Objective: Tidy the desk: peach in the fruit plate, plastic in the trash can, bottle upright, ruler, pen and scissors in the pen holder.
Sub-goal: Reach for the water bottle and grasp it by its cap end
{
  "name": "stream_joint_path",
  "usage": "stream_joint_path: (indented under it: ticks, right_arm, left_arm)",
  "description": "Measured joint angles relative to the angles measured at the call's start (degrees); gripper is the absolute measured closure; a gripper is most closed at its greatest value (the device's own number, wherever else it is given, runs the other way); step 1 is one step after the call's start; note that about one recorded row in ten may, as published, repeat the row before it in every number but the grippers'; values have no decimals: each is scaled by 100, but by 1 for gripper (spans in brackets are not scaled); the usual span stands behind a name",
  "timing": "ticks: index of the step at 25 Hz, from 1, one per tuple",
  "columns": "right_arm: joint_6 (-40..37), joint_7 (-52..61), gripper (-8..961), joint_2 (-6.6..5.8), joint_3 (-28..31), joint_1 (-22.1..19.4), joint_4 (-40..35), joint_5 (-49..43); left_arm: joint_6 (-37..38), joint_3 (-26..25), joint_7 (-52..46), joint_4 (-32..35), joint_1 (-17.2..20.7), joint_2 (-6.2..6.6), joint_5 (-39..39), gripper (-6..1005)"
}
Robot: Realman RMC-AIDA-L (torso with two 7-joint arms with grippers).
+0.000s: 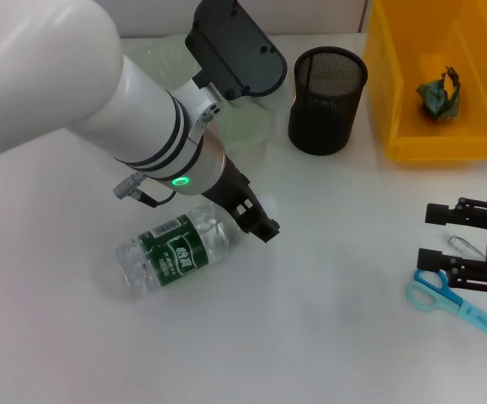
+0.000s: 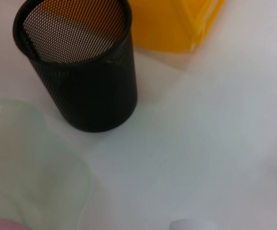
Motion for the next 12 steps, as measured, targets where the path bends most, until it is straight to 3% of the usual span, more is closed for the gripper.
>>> stream_joint_path:
  ticks: [12]
  right_arm:
    - [152, 17, 249, 50, 14, 133, 11, -120]
  left_arm:
    - [-628, 284, -30, -691, -203, 0, -21, 319]
